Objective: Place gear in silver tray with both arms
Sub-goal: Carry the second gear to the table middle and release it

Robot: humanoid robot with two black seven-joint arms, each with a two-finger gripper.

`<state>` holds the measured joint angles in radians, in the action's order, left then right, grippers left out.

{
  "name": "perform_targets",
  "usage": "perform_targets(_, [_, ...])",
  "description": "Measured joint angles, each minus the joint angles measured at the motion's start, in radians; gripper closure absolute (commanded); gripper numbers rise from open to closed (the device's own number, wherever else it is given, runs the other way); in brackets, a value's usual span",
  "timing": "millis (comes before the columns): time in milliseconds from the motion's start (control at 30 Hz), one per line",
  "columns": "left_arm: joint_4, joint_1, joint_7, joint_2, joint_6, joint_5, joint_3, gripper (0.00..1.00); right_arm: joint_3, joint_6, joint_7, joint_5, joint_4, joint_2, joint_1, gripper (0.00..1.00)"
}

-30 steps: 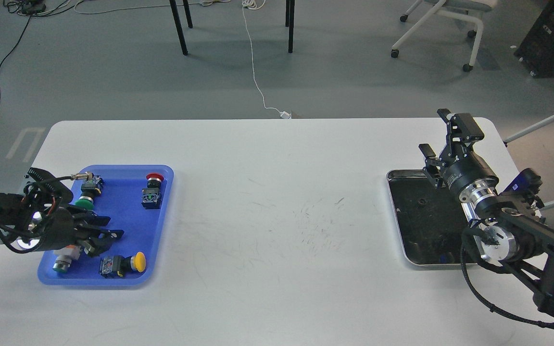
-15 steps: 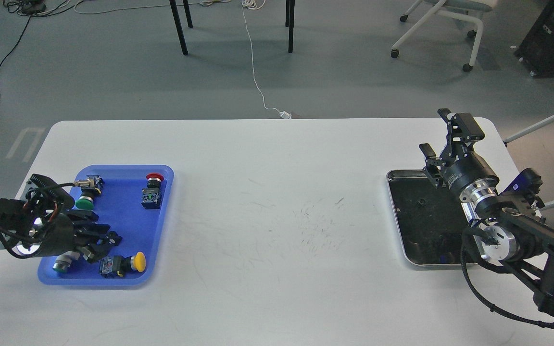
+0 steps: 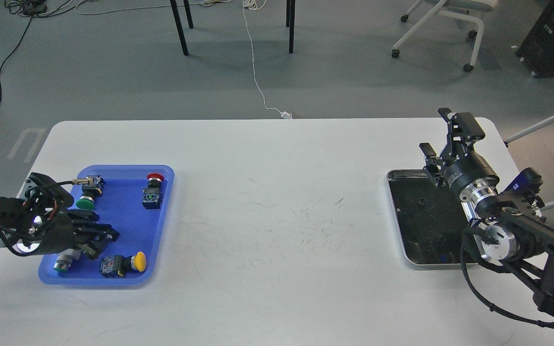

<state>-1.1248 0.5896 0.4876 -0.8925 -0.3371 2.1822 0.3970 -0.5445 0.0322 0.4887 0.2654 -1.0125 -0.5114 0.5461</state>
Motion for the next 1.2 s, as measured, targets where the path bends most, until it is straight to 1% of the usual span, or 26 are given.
perform_targets(167, [-0.125, 0.125, 0.0, -0.013, -0.022, 0.0, 0.002, 0.86, -0.002, 0.0, 0.0, 0.0, -0.001, -0.001, 0.003, 0.02])
perform_targets(334, [-0.284, 0.26, 0.001, 0.004, -0.118, -0.001, 0.002, 0.85, -0.005, -0.001, 0.0, -0.001, -0.026, -0.002, 0.023, 0.02])
perform_targets(401, [-0.328, 0.305, 0.001, 0.057, -0.142, -0.001, -0.005, 0.85, -0.005, -0.001, 0.0, -0.002, -0.037, -0.011, 0.053, 0.02])
perform_targets(501, [-0.338, 0.378, 0.001, 0.184, -0.15, -0.001, -0.051, 0.85, 0.001, 0.0, 0.0, -0.012, -0.045, -0.018, 0.124, 0.02])
perform_targets(601, [-0.296, 0.443, 0.001, 0.288, -0.152, -0.001, -0.134, 0.85, 0.028, 0.003, 0.0, -0.077, -0.047, -0.02, 0.213, 0.02])
perform_targets(701, [-0.21, 0.485, 0.001, 0.425, -0.152, -0.001, -0.211, 0.85, 0.113, 0.009, 0.0, -0.174, -0.046, -0.02, 0.358, 0.02])
perform_targets(868, [-0.088, 0.502, 0.001, 0.588, -0.152, -0.001, -0.256, 0.85, 0.254, 0.015, 0.0, -0.224, -0.044, -0.002, 0.509, 0.02])
perform_targets(968, [-0.032, 0.513, 0.001, 0.693, -0.152, -0.001, -0.263, 0.85, 0.295, 0.015, 0.0, -0.225, -0.04, 0.026, 0.544, 0.02])
perform_targets(1102, [0.073, 0.518, 0.001, 0.835, -0.152, -0.001, -0.276, 0.85, 0.31, 0.024, 0.0, -0.226, -0.032, 0.054, 0.549, 0.02])
perform_targets(1202, [0.132, 0.519, 0.001, 0.883, -0.151, -0.001, -0.314, 0.85, 0.313, 0.034, 0.0, -0.226, -0.031, 0.065, 0.541, 0.02])
